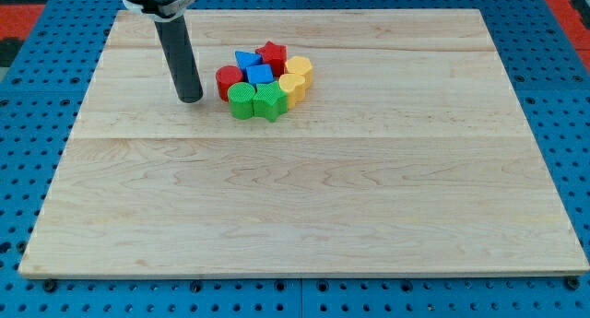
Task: Point at green star
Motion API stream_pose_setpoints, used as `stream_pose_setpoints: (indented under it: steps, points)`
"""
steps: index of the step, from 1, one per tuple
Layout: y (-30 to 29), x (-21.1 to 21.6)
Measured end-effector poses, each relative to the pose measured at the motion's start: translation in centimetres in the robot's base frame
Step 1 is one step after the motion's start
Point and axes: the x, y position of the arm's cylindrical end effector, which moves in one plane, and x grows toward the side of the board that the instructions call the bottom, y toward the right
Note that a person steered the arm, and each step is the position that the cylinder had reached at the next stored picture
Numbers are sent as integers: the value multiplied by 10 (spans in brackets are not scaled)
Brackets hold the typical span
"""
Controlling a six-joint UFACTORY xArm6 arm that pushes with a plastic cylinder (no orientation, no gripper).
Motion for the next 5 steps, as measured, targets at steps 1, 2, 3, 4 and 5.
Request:
stream_pose_setpoints:
  steps: [1,2,3,4,5]
  points:
    - [0,0]
    - [0,8]
    - [0,68]
    - [-33,76]
    - [-76,52]
